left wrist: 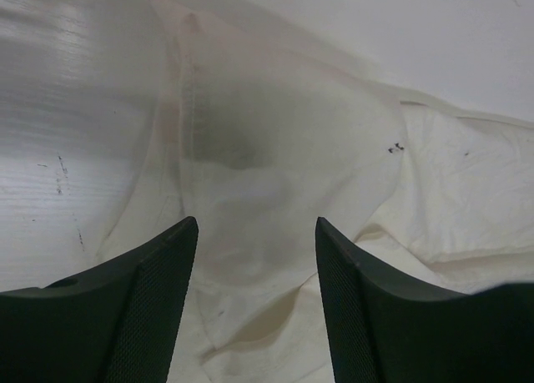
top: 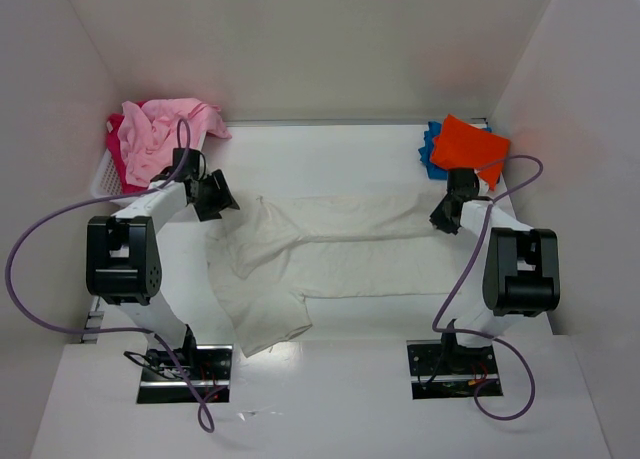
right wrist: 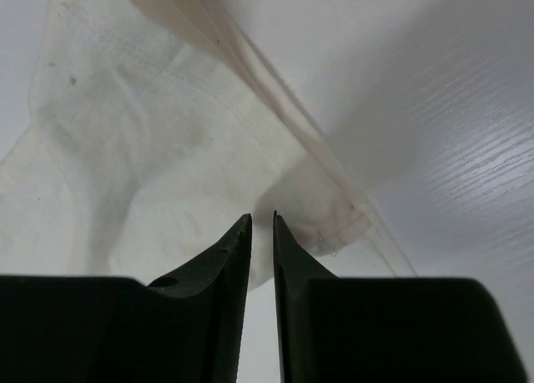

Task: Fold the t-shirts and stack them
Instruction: Fold the flattened tshirt in 1/3 of the way

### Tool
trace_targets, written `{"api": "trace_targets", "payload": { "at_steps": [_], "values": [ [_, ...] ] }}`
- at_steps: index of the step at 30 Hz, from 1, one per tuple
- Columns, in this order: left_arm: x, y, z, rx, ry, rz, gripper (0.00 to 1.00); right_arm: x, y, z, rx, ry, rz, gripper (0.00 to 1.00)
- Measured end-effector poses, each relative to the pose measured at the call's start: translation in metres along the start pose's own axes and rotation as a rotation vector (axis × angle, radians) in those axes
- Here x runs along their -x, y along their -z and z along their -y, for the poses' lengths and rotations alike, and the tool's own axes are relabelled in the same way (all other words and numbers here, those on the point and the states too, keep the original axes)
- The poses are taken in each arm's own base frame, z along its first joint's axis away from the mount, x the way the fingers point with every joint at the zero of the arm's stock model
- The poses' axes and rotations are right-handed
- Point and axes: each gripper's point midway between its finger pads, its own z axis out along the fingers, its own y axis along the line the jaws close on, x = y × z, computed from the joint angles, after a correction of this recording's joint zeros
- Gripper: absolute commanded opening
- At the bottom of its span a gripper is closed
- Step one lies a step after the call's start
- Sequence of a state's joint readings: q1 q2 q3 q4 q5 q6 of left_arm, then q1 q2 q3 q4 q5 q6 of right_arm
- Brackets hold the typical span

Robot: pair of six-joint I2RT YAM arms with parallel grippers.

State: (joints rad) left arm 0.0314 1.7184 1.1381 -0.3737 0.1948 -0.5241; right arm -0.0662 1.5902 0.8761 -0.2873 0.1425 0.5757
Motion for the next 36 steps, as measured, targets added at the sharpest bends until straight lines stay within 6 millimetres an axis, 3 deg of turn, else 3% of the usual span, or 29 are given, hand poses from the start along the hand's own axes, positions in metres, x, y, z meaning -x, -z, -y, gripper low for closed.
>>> {"api": "trace_targets", "payload": {
  "at_steps": [12,19,30,36],
  "values": [
    [-0.002,-0.001,-0.01,0.005,0.022,-0.008,0.69,-0.015,0.0,0.009,-0.022,0.004,-0.048,0.19],
    [-0.007,-0.004,-0.015,0.01,0.027,-0.015,0.55,-0.018,-0.001,0.011,-0.026,0.005,-0.05,0.19],
    [-0.015,-0.026,-0.023,0.015,0.038,-0.058,0.52,-0.017,-0.001,0.01,-0.024,0.005,-0.047,0.19],
    [-0.011,-0.027,-0.028,0.045,0.03,-0.038,0.39,-0.017,-0.001,0.01,-0.023,0.004,-0.047,0.19]
  ]
}}
